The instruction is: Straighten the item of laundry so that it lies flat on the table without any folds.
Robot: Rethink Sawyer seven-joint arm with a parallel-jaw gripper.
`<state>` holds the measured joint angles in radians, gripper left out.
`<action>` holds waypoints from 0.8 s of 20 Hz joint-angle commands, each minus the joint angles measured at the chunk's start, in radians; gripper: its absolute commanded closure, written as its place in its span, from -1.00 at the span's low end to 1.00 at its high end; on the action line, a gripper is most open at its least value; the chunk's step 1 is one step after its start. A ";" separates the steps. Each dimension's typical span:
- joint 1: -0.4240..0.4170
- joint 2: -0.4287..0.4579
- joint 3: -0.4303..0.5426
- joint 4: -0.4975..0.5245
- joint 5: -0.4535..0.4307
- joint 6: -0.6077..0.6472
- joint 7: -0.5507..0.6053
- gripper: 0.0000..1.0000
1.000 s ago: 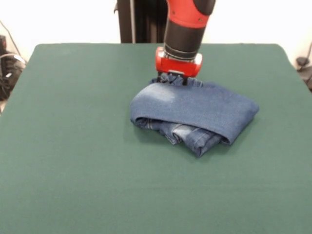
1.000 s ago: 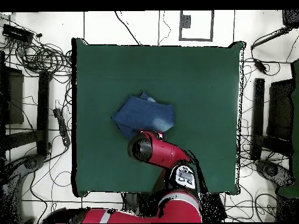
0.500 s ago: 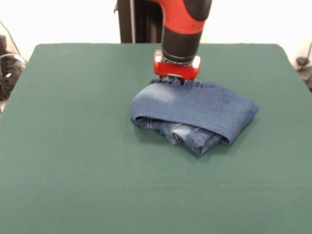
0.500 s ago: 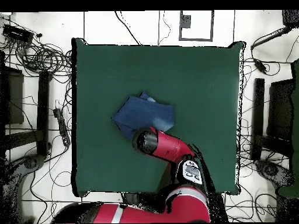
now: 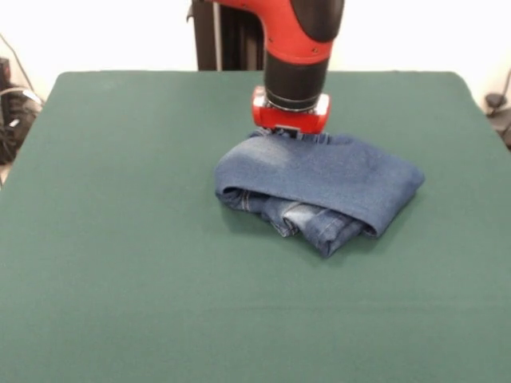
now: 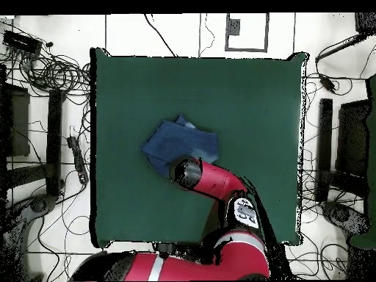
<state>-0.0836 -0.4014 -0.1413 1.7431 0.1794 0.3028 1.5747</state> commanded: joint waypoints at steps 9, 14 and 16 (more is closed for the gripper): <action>0.176 -0.083 -0.032 0.085 0.046 -0.022 0.283 1.00; 0.205 -0.185 -0.076 0.121 0.067 0.088 0.292 1.00; 0.220 -0.189 -0.091 0.113 0.074 0.105 0.298 1.00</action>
<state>0.0840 -0.5279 -0.2528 1.8042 0.1836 0.2903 1.5747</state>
